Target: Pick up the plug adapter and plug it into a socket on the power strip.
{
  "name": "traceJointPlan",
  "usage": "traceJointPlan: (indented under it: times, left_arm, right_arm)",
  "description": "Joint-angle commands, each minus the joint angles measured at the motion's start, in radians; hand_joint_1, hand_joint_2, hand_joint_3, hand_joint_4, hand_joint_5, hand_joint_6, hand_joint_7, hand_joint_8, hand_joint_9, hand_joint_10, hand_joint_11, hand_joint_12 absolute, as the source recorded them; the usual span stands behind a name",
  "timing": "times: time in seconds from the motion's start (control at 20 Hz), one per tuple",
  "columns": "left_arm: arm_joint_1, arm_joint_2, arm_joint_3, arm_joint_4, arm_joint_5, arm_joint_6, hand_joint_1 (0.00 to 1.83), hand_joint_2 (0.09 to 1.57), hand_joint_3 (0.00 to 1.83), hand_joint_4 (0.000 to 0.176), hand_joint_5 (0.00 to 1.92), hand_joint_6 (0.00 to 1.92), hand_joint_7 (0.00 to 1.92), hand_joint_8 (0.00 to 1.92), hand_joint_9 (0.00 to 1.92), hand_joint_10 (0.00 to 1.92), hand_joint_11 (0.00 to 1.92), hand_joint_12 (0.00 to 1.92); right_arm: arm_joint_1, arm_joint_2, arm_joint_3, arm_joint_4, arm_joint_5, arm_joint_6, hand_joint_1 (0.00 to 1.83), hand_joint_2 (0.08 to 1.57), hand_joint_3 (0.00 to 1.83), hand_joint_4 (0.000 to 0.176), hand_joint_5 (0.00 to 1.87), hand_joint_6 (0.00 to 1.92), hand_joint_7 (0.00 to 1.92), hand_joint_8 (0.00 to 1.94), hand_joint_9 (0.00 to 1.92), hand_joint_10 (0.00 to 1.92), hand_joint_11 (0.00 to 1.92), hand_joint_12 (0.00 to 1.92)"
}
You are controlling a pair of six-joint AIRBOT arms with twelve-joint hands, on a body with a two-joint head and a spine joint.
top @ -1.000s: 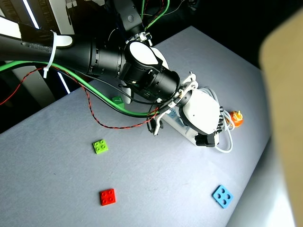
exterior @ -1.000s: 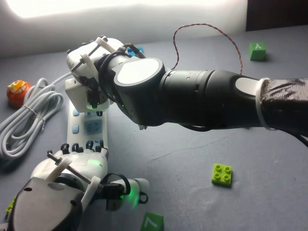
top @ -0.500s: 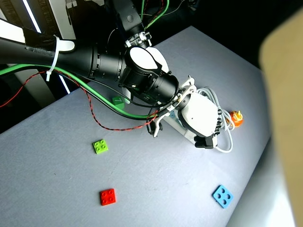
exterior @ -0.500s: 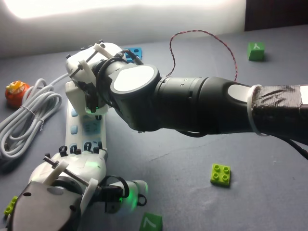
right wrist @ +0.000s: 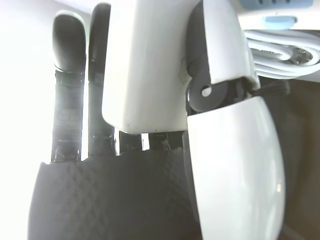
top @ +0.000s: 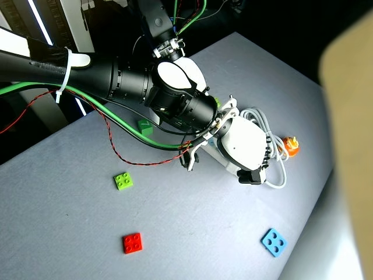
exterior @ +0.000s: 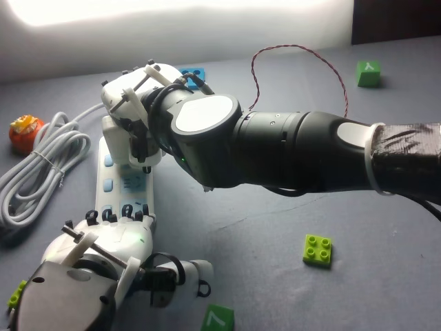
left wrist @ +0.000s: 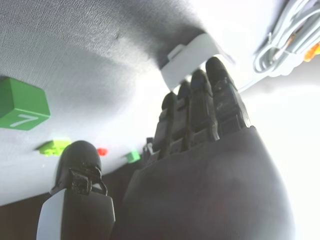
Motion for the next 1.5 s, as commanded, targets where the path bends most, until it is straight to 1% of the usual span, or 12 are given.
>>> traceJointPlan:
  times: [0.0,0.35,0.4,0.45,0.5,0.6,0.9,0.95,1.0,1.05,1.15,1.45]
  left_arm:
    - [-0.004,0.006,-0.005,0.041,-0.036,-0.004,0.06,1.21,0.0,0.0,0.1,0.0,0.1,0.0,0.1,0.0,0.0,0.38]
    - [-0.004,0.005,-0.004,0.041,-0.036,-0.004,0.04,1.23,0.0,0.0,0.09,0.0,0.08,0.0,0.07,0.0,0.0,0.27]
    - [-0.004,0.005,-0.004,0.041,-0.036,-0.004,0.05,1.23,0.0,0.0,0.09,0.0,0.09,0.0,0.08,0.0,0.0,0.28]
    - [-0.004,0.005,-0.004,0.041,-0.036,-0.004,0.04,1.24,0.0,0.0,0.08,0.0,0.08,0.0,0.07,0.0,0.0,0.27]
    - [-0.004,0.005,-0.005,0.041,-0.036,-0.004,0.02,1.24,0.0,0.0,0.08,0.0,0.09,0.0,0.08,0.0,0.0,0.27]
    - [-0.003,0.005,-0.005,0.041,-0.036,-0.004,0.04,1.24,0.0,0.0,0.09,0.0,0.09,0.0,0.08,0.0,0.0,0.28]
    - [-0.006,0.005,-0.006,0.041,-0.036,-0.004,0.05,1.24,0.0,0.0,0.1,0.0,0.1,0.0,0.09,0.0,0.0,0.33]
    - [-0.008,0.006,-0.006,0.041,-0.036,-0.004,0.06,1.23,0.0,0.0,0.1,0.0,0.1,0.0,0.09,0.0,0.0,0.32]
    - [-0.01,0.006,-0.007,0.041,-0.037,-0.004,0.06,1.23,0.0,0.0,0.1,0.0,0.1,0.0,0.09,0.0,0.0,0.32]
    - [-0.011,0.006,-0.007,0.041,-0.041,-0.004,0.05,1.23,0.0,0.0,0.11,0.0,0.1,0.0,0.1,0.0,0.0,0.33]
    - [-0.012,0.006,-0.007,0.041,-0.041,-0.004,0.04,1.23,0.0,0.0,0.11,0.0,0.11,0.0,0.1,0.0,0.0,0.35]
    - [-0.016,0.006,-0.006,0.041,-0.041,-0.004,0.04,1.23,0.0,0.0,0.1,0.0,0.11,0.0,0.1,0.0,0.0,0.33]
  right_arm:
    - [-0.023,-0.004,-0.003,-0.009,0.037,-0.01,1.26,1.15,0.0,0.0,0.87,0.97,0.96,1.2,0.85,1.14,0.68,1.39]
    - [-0.006,0.018,-0.003,-0.009,0.058,-0.01,1.25,1.14,0.0,0.0,0.89,0.94,0.98,1.2,0.9,0.99,0.7,1.36]
    - [-0.003,0.021,-0.004,-0.009,0.061,-0.01,1.34,1.15,0.01,0.0,0.86,0.93,0.93,1.18,0.83,1.33,0.69,1.37]
    - [-0.001,0.023,-0.004,-0.009,0.063,-0.01,1.27,1.14,0.0,0.0,0.89,0.92,0.97,1.19,0.86,1.13,0.68,1.38]
    - [0.002,0.025,-0.004,-0.009,0.067,-0.01,1.36,1.17,0.0,0.0,0.83,0.96,0.9,1.2,0.8,1.43,0.67,1.4]
    - [0.007,0.029,-0.005,-0.009,0.068,-0.01,1.24,1.16,0.0,0.0,0.88,0.97,0.95,1.23,0.86,1.02,0.67,1.4]
    - [0.01,0.034,-0.006,-0.01,0.076,-0.012,1.17,1.2,0.0,0.015,0.8,1.21,0.86,1.24,0.76,0.8,0.57,1.4]
    - [0.012,0.035,-0.006,-0.01,0.078,-0.012,1.12,1.19,0.0,0.0,0.81,1.22,0.8,0.65,0.73,0.72,0.52,1.39]
    - [0.013,0.035,-0.006,-0.01,0.078,-0.012,1.1,1.2,0.0,0.0,0.81,1.23,0.85,0.32,0.74,0.63,0.5,1.37]
    - [0.013,0.037,-0.006,-0.01,0.08,-0.012,1.02,1.15,0.0,0.0,0.7,0.56,0.85,0.17,0.73,0.55,0.47,1.34]
    - [0.014,0.04,-0.006,-0.013,0.082,-0.012,0.95,1.1,0.0,0.0,0.75,0.07,0.85,0.02,0.77,0.32,0.44,1.25]
    - [0.017,0.048,-0.006,-0.03,0.083,-0.012,0.67,1.11,0.0,0.0,0.49,0.0,0.51,0.0,0.53,0.0,0.16,1.08]
